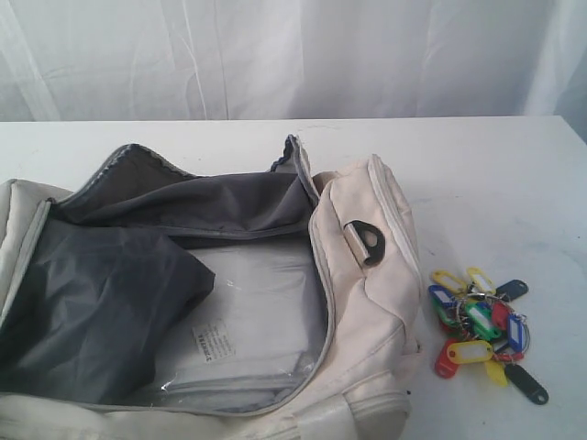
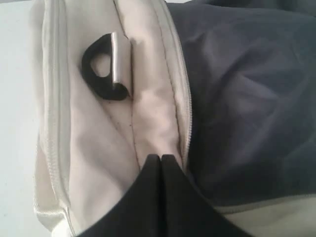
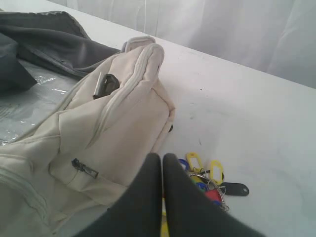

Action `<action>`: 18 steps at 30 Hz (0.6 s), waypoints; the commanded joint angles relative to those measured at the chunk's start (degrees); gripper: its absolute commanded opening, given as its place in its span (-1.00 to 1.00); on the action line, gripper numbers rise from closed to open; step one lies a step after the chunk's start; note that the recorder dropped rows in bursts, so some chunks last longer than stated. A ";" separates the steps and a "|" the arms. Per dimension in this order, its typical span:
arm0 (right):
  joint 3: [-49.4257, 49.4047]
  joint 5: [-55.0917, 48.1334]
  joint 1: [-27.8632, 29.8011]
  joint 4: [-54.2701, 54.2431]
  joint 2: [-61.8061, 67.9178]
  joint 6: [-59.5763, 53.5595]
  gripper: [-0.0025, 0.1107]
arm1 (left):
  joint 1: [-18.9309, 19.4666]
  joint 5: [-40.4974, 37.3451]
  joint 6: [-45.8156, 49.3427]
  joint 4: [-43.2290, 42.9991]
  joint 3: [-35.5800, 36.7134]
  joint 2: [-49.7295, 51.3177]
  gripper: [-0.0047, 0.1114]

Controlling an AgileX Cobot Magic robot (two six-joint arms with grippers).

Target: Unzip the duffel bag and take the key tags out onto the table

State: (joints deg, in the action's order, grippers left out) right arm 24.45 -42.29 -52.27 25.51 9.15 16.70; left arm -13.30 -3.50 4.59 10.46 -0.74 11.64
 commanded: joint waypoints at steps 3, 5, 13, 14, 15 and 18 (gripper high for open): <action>0.16 0.14 0.35 0.03 -0.43 -0.37 -0.92 | 4.91 -8.18 -3.62 0.10 0.74 -0.67 -0.92; 0.16 0.14 0.35 0.03 -0.43 -0.37 -0.92 | 7.85 -8.63 -2.52 -0.35 0.74 -2.01 -0.92; 0.16 0.14 0.35 0.03 -0.43 -0.37 -0.92 | 12.77 -8.11 -1.22 -0.60 0.74 -11.64 -0.92; 0.16 0.14 0.35 0.03 -0.43 -0.37 -0.92 | 12.77 -8.11 -1.22 -0.60 0.74 -11.64 -0.92; 0.16 0.14 0.35 0.03 -0.43 -0.37 -0.92 | 12.66 -8.11 -1.22 -0.60 0.74 -11.64 -0.92; 0.16 0.14 0.35 0.03 -0.43 -0.37 -0.92 | 12.66 -8.35 -1.22 -0.60 0.74 -11.64 -0.92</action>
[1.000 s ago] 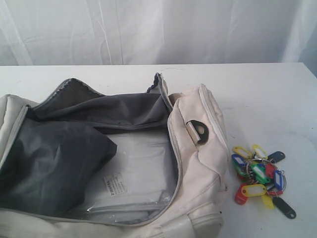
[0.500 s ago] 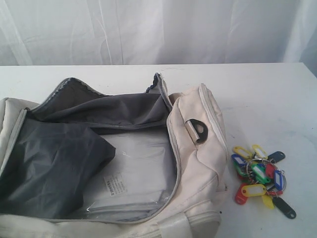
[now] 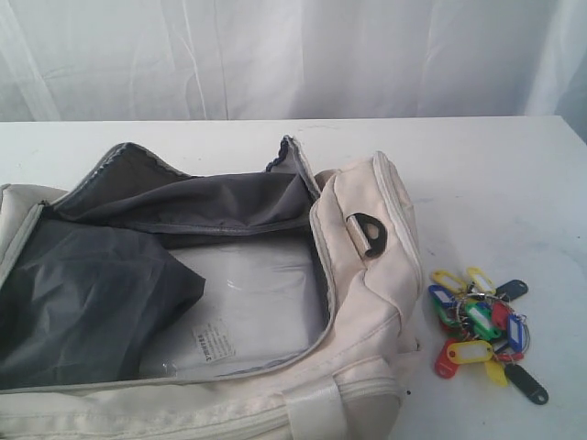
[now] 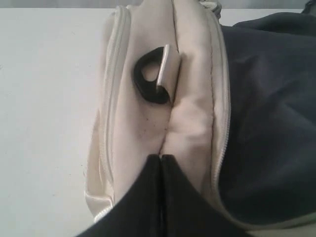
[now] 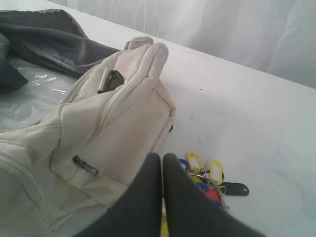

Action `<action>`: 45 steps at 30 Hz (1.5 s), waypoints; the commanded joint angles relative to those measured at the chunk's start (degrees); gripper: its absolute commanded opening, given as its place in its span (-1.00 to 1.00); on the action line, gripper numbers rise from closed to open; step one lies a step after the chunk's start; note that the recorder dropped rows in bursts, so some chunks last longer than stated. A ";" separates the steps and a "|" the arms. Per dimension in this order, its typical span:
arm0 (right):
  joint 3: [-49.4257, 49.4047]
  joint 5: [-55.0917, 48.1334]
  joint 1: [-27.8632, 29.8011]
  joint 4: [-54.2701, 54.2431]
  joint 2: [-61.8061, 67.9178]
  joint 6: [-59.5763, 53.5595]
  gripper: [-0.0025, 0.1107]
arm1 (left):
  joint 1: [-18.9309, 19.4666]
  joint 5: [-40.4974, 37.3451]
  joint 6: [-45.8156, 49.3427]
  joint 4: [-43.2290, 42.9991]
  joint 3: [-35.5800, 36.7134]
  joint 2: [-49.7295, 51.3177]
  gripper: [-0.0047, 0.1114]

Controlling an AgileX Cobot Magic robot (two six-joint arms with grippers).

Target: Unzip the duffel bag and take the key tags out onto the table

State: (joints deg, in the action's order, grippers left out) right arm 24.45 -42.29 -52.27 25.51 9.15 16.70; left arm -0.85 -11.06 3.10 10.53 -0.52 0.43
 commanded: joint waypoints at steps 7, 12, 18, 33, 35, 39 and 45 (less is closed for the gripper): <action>0.16 0.14 0.35 0.03 -0.43 -0.37 -0.92 | 0.20 -4.59 13.76 -0.80 0.52 -0.43 -0.92; 0.16 0.14 0.35 0.03 -0.43 -0.37 -0.92 | 0.20 -5.51 16.55 -0.80 0.52 -0.43 -0.92; 0.16 0.14 0.35 0.03 -0.43 -0.37 -0.92 | 0.20 -5.41 16.08 -0.60 0.52 -0.43 -0.92; 0.16 0.14 0.35 0.03 -0.43 -0.37 -0.92 | 0.20 -5.29 16.28 -0.72 0.52 -0.43 -0.92; 0.16 0.14 0.35 0.03 -0.43 -0.37 -0.92 | 0.20 -5.29 16.28 -0.72 0.52 -0.43 -0.92; 0.16 0.14 0.35 0.03 -0.43 -0.37 -0.92 | 0.20 -5.29 16.28 -0.72 0.52 -0.43 -0.92; 0.04 0.89 0.47 -0.25 -0.56 0.45 -0.92 | 0.20 -5.29 16.28 -0.72 0.52 -0.43 -0.92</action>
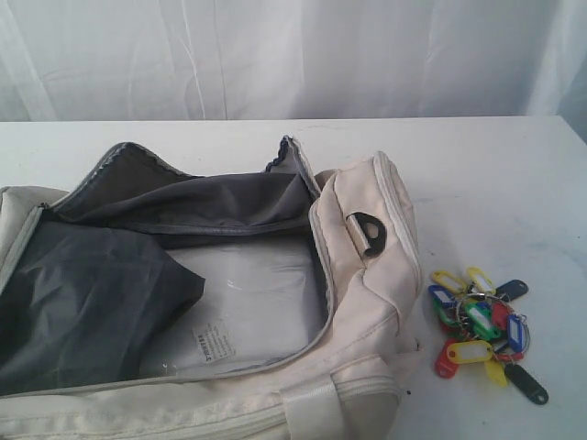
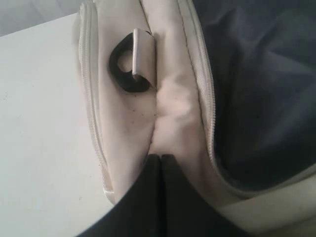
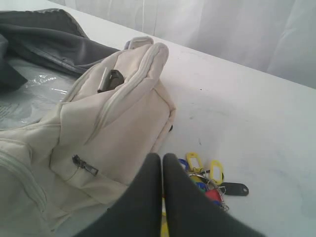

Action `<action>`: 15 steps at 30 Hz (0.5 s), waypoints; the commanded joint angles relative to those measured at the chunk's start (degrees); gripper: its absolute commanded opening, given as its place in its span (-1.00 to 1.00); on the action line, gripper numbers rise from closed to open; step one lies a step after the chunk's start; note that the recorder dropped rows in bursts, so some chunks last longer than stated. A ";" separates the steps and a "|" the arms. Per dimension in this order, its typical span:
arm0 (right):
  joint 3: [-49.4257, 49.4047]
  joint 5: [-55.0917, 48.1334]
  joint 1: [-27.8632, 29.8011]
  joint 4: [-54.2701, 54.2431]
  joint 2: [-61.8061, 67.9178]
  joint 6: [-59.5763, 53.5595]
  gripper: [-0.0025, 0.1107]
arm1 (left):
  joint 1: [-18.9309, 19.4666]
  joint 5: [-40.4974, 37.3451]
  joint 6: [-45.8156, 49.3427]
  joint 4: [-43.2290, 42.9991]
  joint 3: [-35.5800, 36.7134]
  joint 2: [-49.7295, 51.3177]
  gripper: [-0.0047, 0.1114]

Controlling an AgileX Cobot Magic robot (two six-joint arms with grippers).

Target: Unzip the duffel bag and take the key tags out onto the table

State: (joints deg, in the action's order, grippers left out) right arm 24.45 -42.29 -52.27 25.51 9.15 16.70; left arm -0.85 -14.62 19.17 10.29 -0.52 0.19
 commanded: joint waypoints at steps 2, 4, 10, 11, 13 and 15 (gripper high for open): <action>-1.27 5.49 2.99 -0.64 -0.44 2.26 -0.92 | 0.20 -1.73 0.21 -0.48 0.52 -0.19 -0.92; -3.77 14.66 7.54 -0.79 -0.20 3.11 -0.92 | 0.20 -1.73 0.21 -0.48 0.52 -0.19 -0.92; -13.85 27.34 25.42 -6.71 -0.20 6.05 -0.92 | 0.20 -1.73 0.21 -0.48 0.52 -0.19 -0.92; -14.98 27.34 28.22 -7.85 -0.20 6.58 -0.92 | 0.20 -1.73 0.21 -0.48 0.52 -0.19 -0.92; -17.49 27.34 33.34 -9.36 -0.20 6.86 -0.92 | 0.20 -1.73 0.21 -0.48 0.52 -0.19 -0.92; -19.32 27.72 37.30 -9.77 -0.20 6.95 -0.92 | 0.20 -1.73 0.21 -0.48 0.52 -0.19 -0.92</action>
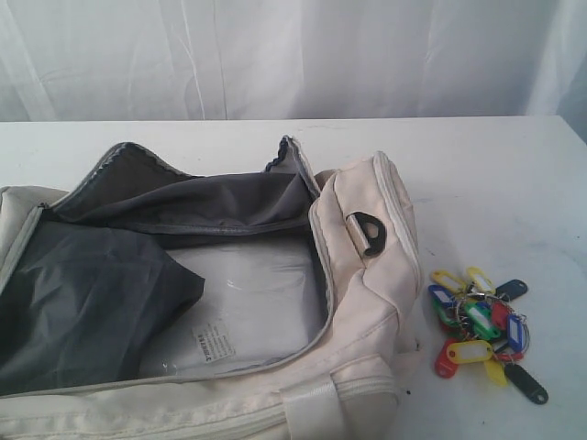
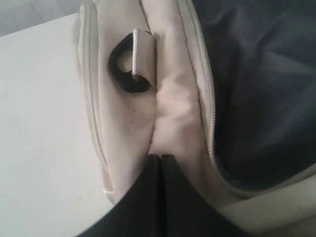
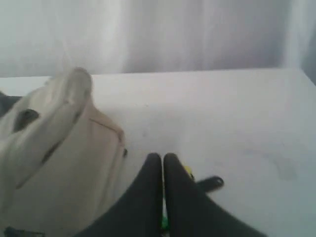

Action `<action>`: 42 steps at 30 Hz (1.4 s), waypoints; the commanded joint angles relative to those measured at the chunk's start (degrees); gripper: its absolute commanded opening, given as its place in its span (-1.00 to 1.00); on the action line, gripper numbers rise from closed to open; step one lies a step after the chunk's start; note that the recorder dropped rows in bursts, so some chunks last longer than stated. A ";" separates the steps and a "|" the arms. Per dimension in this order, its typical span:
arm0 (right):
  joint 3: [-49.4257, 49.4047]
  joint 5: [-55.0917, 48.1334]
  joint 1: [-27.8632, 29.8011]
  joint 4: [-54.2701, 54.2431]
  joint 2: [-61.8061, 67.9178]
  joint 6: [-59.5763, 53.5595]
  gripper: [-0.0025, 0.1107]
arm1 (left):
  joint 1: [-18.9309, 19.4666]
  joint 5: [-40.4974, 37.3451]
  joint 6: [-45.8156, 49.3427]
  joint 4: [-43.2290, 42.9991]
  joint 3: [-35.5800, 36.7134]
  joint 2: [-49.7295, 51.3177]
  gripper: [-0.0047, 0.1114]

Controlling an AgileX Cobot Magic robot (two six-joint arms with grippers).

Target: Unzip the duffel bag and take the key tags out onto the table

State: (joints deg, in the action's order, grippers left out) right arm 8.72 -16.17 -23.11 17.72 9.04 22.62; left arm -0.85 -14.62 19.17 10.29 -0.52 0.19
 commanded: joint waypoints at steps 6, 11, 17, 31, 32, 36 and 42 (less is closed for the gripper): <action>-8.16 5.17 13.13 -2.49 -0.32 0.76 -0.92 | 0.20 -1.73 0.32 -0.48 0.52 -0.19 -0.92; -8.72 6.07 12.88 -2.49 -0.32 0.77 -0.92 | 0.20 -1.73 0.32 -0.48 0.52 -0.19 -0.92; -8.72 6.33 12.88 -2.76 -0.32 -0.29 -0.92 | 0.20 -1.73 0.32 -0.48 0.52 -0.19 -0.92; -8.72 1.81 12.88 -19.10 -0.82 -22.62 -0.92 | 0.20 -1.73 0.32 -0.48 0.52 -0.19 -0.92; -8.72 1.57 12.88 -19.01 -1.08 -22.62 -0.92 | 0.20 -1.73 0.32 -0.48 0.52 -0.19 -0.92; -8.72 0.88 12.88 -18.79 -2.93 -22.96 -0.92 | 0.20 -1.73 0.32 -0.48 0.52 -0.19 -0.92; -8.72 1.17 12.88 -19.04 -3.91 -22.30 -0.92 | 0.20 -1.73 0.32 -0.48 0.52 -0.19 -0.92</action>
State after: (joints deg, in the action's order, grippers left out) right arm 0.28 -15.49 -10.43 -1.19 5.46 0.40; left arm -0.85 -14.62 19.27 10.11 -0.52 0.19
